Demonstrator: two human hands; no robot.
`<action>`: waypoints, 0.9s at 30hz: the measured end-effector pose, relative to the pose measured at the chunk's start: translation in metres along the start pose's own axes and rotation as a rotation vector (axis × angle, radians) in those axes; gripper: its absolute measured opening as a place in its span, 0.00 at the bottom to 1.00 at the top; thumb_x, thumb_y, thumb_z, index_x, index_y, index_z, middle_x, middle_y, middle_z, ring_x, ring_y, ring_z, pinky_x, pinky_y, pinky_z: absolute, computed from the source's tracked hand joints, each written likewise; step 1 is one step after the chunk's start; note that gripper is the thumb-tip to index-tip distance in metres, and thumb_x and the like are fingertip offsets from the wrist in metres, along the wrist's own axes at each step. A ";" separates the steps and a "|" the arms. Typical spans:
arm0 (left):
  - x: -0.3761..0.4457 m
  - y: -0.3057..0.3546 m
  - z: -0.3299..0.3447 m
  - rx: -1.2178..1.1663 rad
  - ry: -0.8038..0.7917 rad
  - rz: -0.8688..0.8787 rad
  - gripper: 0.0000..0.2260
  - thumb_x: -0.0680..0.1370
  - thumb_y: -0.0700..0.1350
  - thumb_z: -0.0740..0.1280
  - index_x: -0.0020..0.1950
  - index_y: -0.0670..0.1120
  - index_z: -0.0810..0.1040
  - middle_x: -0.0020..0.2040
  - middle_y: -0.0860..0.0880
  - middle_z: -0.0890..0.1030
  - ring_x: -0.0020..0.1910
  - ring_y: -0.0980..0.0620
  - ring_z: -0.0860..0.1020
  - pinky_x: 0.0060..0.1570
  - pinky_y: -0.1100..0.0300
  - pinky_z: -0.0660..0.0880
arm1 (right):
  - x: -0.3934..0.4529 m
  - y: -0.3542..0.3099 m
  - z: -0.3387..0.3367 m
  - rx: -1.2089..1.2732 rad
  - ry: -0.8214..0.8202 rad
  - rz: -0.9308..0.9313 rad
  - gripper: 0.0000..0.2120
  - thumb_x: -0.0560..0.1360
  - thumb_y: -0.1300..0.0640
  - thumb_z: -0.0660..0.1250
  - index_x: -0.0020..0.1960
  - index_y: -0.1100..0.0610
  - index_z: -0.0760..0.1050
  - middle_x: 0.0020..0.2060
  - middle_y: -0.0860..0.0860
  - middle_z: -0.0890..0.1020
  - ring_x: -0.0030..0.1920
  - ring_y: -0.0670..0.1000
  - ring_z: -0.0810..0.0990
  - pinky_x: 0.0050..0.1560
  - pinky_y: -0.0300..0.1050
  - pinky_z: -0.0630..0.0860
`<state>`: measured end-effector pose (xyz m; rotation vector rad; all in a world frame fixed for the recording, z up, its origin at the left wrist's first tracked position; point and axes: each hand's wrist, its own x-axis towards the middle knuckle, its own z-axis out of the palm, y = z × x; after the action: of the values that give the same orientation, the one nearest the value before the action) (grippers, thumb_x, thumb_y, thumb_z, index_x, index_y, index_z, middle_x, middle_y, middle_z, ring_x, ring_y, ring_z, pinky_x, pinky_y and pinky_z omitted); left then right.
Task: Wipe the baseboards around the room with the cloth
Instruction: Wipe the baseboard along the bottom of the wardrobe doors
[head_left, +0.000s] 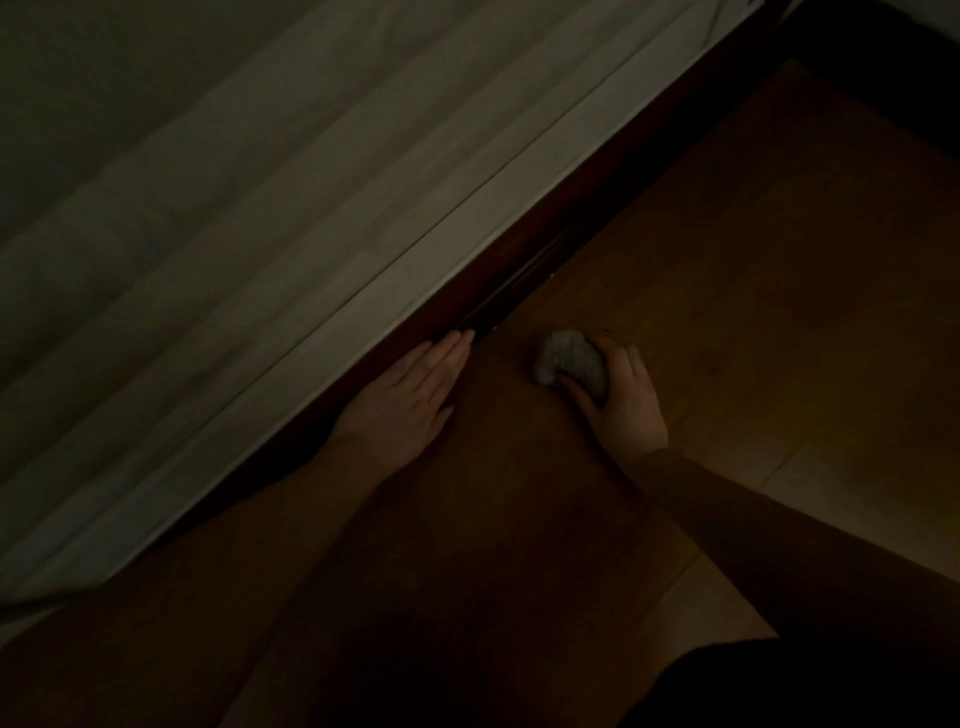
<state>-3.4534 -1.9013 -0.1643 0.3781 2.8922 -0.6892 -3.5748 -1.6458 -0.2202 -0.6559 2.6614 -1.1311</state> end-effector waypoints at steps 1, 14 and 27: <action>0.001 0.002 -0.003 -0.002 -0.004 -0.016 0.31 0.84 0.55 0.37 0.77 0.35 0.33 0.78 0.40 0.33 0.79 0.46 0.39 0.74 0.52 0.30 | 0.000 -0.001 0.000 0.003 -0.007 0.002 0.26 0.76 0.49 0.70 0.70 0.58 0.68 0.61 0.55 0.73 0.62 0.56 0.74 0.62 0.50 0.73; 0.036 -0.055 -0.061 0.528 0.144 0.041 0.33 0.83 0.56 0.41 0.79 0.34 0.40 0.81 0.38 0.45 0.80 0.44 0.47 0.75 0.40 0.38 | 0.016 -0.026 0.017 0.114 -0.050 -0.087 0.25 0.74 0.50 0.73 0.68 0.57 0.72 0.56 0.55 0.76 0.57 0.52 0.74 0.59 0.36 0.67; 0.042 -0.056 -0.046 0.517 0.155 0.031 0.35 0.82 0.61 0.37 0.79 0.36 0.41 0.80 0.38 0.42 0.80 0.43 0.44 0.75 0.37 0.36 | 0.073 -0.035 0.017 0.036 -0.197 -0.225 0.23 0.71 0.56 0.76 0.63 0.61 0.75 0.54 0.59 0.76 0.56 0.57 0.75 0.53 0.34 0.63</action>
<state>-3.5125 -1.9192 -0.1081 0.5524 2.7998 -1.4641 -3.6228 -1.7116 -0.2065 -1.0245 2.4432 -1.0995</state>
